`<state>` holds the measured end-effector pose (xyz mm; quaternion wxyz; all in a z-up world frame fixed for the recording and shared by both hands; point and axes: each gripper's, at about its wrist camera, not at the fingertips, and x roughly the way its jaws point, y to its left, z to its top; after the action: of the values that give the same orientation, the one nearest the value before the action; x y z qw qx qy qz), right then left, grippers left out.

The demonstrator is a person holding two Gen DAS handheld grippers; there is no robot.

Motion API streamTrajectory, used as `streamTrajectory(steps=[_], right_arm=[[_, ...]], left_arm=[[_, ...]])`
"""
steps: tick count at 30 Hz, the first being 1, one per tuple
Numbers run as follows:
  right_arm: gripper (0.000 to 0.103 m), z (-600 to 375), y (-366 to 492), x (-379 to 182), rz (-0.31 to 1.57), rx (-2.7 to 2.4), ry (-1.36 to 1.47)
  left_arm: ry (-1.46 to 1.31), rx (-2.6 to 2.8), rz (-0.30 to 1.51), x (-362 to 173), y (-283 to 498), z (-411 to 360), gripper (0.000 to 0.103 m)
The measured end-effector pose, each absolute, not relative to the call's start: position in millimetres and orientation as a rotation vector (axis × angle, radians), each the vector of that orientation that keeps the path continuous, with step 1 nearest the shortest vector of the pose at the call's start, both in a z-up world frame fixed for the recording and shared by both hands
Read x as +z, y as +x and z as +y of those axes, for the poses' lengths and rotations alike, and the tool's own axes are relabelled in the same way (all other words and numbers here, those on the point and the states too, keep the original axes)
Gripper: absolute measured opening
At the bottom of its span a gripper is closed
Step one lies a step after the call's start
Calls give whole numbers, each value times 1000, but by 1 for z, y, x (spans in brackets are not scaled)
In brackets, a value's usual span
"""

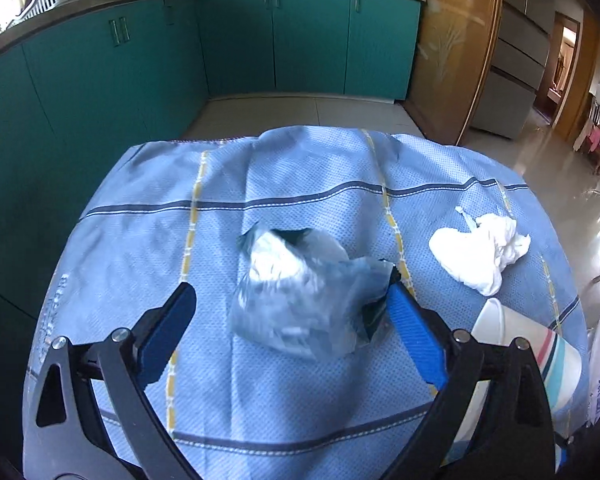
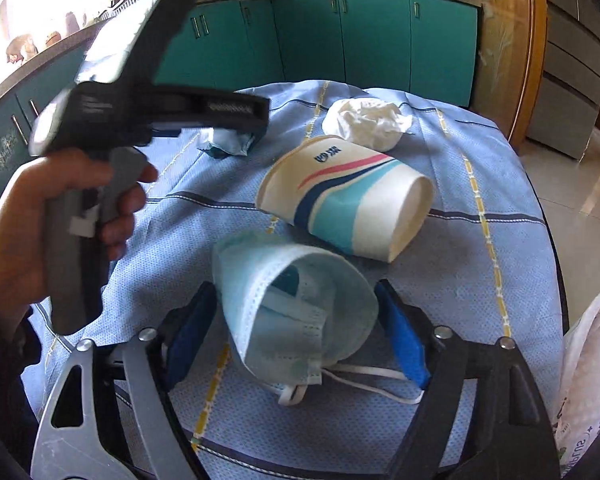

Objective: Collect trash
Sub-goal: 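Close the left tool on the clear plastic bag while the right tool grasps the blue mask, then carry the bag and mask over the bin and open both tools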

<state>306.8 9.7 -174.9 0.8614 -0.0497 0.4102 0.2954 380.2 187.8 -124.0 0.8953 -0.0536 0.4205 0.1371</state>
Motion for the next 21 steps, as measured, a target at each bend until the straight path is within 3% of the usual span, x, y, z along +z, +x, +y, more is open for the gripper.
streamTrajectory(steps=[3, 5, 9, 11, 12, 21], right_arm=[[55, 9, 306, -174, 866, 631, -101], [46, 9, 304, -175, 872, 641, -102], [33, 5, 299, -172, 862, 650, -90], [31, 1, 296, -171, 851, 646, -83], [30, -1, 296, -169, 846, 646, -77], [29, -33, 276, -147, 778, 641, -20]], left_arm=[[-149, 264, 879, -130, 383, 188, 93], [-181, 250, 883, -132, 382, 190, 75], [-190, 230, 861, -128, 374, 188, 72], [-192, 222, 849, -123, 366, 188, 65], [-196, 218, 844, -121, 362, 188, 55], [-212, 173, 729, -80, 313, 179, 55]])
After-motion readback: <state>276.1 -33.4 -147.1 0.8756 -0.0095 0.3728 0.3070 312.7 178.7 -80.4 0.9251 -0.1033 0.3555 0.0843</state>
